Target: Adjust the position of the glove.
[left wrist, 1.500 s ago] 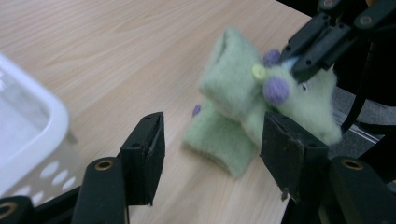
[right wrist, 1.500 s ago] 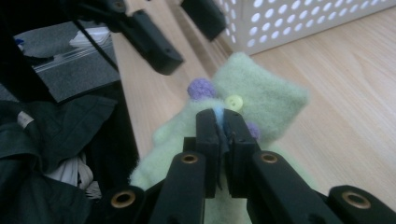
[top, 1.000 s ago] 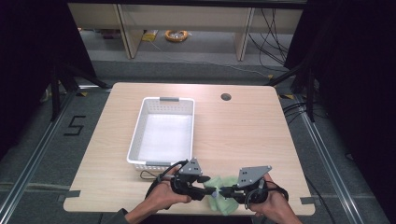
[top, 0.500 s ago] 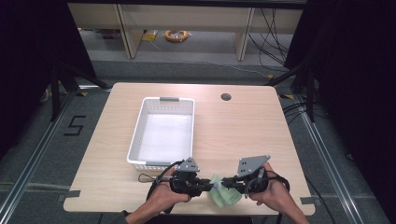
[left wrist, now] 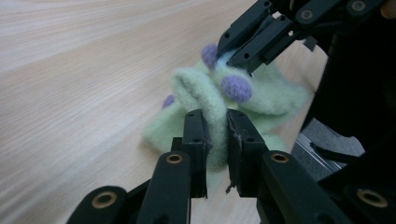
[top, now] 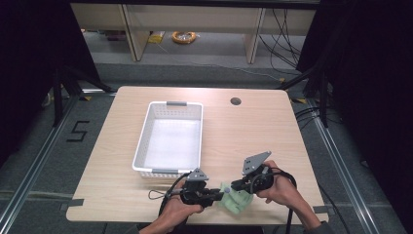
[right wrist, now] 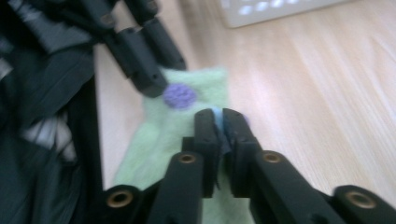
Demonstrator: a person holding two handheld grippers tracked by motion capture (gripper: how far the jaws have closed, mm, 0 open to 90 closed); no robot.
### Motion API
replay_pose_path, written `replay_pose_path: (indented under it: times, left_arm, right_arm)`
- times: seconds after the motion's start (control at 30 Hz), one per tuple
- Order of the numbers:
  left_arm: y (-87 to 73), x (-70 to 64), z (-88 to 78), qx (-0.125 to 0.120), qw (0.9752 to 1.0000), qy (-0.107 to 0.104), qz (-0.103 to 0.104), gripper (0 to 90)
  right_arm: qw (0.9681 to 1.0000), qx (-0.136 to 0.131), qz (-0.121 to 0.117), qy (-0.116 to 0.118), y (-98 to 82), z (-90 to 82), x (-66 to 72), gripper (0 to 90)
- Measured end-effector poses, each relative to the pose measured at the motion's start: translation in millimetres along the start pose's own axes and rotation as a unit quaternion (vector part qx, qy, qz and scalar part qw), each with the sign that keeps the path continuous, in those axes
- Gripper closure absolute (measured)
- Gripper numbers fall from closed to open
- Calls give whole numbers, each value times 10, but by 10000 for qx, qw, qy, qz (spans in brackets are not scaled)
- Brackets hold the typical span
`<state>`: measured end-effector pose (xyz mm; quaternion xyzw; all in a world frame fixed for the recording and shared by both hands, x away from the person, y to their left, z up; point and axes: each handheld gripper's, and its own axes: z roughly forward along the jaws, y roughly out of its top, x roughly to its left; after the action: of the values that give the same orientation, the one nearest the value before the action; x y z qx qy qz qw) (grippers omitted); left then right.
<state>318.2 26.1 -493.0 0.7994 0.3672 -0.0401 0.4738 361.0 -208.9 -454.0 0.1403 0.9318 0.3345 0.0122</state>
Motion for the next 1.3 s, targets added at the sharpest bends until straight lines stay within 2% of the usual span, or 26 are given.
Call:
replay_pose_path:
  times: [0.03, 0.07, 0.1, 0.13, 0.17, 0.2, 0.27, 0.3, 0.4, 0.43, 0.47, 0.5, 0.53, 0.57, 0.63, 0.67, 0.7, 0.73, 0.77, 0.8, 0.83, 0.87, 0.93, 1.03, 1.2, 1.3]
  left_arm:
    - [-26, 17, 10, -5, 10000, 84, -46, 779]
    - [-26, 17, 10, -5, 10000, 84, -46, 778]
    - [-36, 33, 7, 69, 9999, 34, -106, 776]
    - [-36, 31, 9, 16, 9999, 74, -152, 775]
    - [-34, 26, 8, 7, 9999, 108, -135, 773]
    - [-34, 26, 8, 7, 9999, 108, -135, 771]
    - [-36, 19, 2, 43, 9999, 51, -93, 769]
    - [-39, 7, 2, 35, 9999, 124, -103, 769]
    - [-43, 11, 6, 43, 9999, 91, -102, 766]
    - [-47, 12, 7, 27, 9999, 92, -124, 766]
    - [-48, 13, 5, 45, 9999, 73, -120, 765]
    - [-55, 10, 3, 58, 9999, 66, -121, 763]
    - [-58, 12, -1, 75, 9999, 73, -115, 763]
    - [-60, 13, -3, 74, 9999, 70, -115, 762]
    - [-56, 11, -8, 67, 9999, 108, -102, 762]
    - [-56, 11, -8, 67, 9999, 108, -102, 763]
    - [-55, 1, -5, 67, 9998, 125, -106, 765]
    - [-55, 1, -5, 67, 9998, 125, -106, 769]
    - [-62, -8, -5, 68, 9999, 88, -101, 774]
    - [-62, -8, -5, 68, 9999, 88, -101, 778]
    - [-60, -16, -13, 73, 9999, 47, -79, 778]
    - [-50, -37, -39, 48, 10000, -4, -59, 782]
    - [-33, -65, -77, -30, 10000, -40, -66, 783]
    - [-18, -101, -112, -110, 9999, -81, -98, 784]
    - [-89, -126, -72, -103, 9998, -69, -181, 781]
    - [-129, -93, -21, -58, 9996, -80, -249, 778]
  right_arm:
    - [9988, -113, 361, -308, -42, -3, 29, 701]
    - [9968, -191, 531, -566, -61, -24, 43, 682]
    - [9957, -224, 620, -654, -83, -62, 64, 645]
    - [9931, -320, 756, -838, -104, -107, 91, 605]
    - [9903, -474, 881, -964, -129, -155, 117, 605]
    - [9890, -540, 1005, -946, -159, -214, 150, 600]
    - [9850, -479, 1252, -1082, -222, -300, 234, 579]
    - [9829, -543, 1313, -1168, -266, -324, 265, 577]
    - [9815, -508, 1454, -1140, -355, -339, 323, 572]
    - [9778, -592, 1620, -1194, -399, -330, 349, 565]
    - [9763, -545, 1744, -1155, -437, -338, 357, 560]
    - [9723, -596, 1998, -1056, -498, -289, 367, 545]
    - [9708, -622, 2072, -1039, -519, -257, 354, 530]
    - [9717, -535, 2108, -925, -535, -242, 330, 520]
    - [9687, -565, 2299, -751, -550, -179, 302, 529]
    - [9659, -529, 2434, -713, -545, -145, 309, 586]
    - [9713, -484, 2224, -695, -554, -127, 276, 659]
    - [9713, -484, 2224, -695, -554, -127, 276, 659]
    - [9729, -524, 2153, -663, -550, -106, 273, 776]
    - [9741, -505, 2099, -672, -539, -119, 278, 800]
    - [9741, -505, 2099, -672, -539, -119, 278, 800]
    - [9775, -537, 1908, -727, -503, -176, 293, 820]
    - [9799, -629, 1725, -777, -449, -256, 302, 825]
    - [9818, -656, 1575, -829, -386, -336, 282, 825]
    - [9863, -494, 1415, -685, -331, -318, 149, 824]
    - [9859, -386, 1484, -673, -357, -269, 109, 823]
